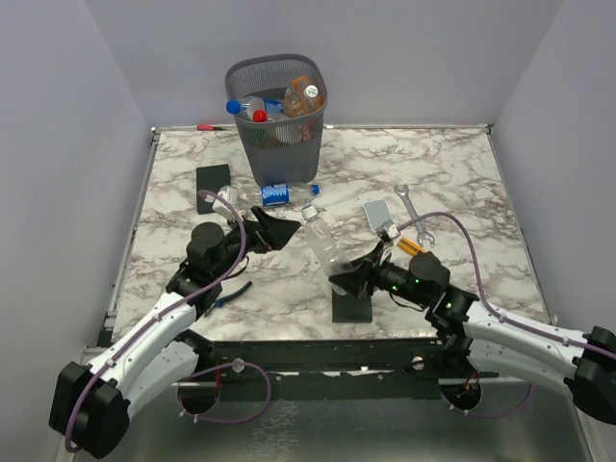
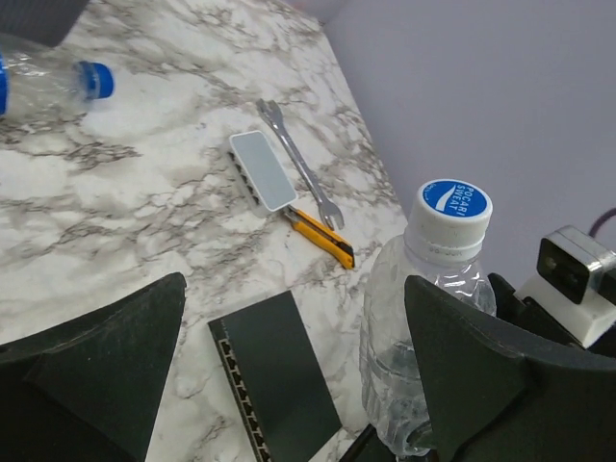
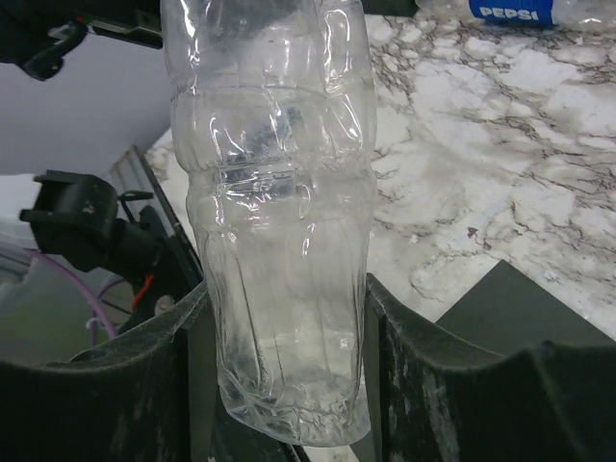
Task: Put the plastic bottles in the bin
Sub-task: Pick up the plastic bottle at the center of the board.
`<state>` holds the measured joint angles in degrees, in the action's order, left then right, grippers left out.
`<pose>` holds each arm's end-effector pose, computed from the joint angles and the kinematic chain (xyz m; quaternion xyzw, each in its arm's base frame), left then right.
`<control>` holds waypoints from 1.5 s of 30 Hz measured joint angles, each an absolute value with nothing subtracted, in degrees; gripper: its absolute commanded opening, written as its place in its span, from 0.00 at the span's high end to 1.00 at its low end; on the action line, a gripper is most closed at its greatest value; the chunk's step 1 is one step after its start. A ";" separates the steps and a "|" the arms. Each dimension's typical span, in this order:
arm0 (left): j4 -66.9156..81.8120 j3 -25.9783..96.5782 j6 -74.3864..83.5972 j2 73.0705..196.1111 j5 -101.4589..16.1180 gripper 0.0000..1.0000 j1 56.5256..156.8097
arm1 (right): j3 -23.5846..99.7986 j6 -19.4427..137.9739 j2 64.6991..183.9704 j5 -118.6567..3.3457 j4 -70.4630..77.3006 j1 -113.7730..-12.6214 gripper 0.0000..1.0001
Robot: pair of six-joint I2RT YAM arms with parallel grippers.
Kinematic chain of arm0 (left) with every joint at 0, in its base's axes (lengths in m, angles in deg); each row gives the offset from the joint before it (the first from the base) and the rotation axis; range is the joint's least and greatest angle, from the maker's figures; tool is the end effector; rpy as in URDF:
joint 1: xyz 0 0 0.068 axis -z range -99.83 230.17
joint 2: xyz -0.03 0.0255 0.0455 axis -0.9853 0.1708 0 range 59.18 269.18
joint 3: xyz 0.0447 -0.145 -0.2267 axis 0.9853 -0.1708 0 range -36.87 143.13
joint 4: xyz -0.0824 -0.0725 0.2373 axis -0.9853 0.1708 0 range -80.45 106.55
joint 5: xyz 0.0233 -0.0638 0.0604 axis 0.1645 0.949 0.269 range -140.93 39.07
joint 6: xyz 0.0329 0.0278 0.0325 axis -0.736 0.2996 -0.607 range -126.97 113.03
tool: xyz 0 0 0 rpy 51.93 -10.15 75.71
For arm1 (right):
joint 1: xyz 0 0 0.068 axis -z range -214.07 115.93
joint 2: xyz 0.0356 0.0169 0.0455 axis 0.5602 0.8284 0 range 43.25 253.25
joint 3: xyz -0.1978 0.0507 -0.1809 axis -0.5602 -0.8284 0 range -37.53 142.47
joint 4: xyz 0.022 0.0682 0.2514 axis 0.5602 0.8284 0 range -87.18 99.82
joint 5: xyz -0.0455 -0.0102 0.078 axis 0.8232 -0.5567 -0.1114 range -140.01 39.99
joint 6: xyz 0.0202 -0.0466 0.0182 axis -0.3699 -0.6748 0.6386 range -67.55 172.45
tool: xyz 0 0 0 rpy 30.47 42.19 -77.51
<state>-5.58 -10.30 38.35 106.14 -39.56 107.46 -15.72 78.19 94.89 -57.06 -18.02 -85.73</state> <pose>0.1735 -0.0974 0.2673 -0.0492 0.7365 -0.4561 0.4971 0.1246 0.1646 0.2335 -0.2091 0.7306 0.4418 0.4767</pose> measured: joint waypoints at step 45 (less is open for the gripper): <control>-23.73 -0.18 40.64 116.99 -31.40 0.96 119.11 | -13.32 74.78 89.25 -60.10 -17.49 -86.87 0.51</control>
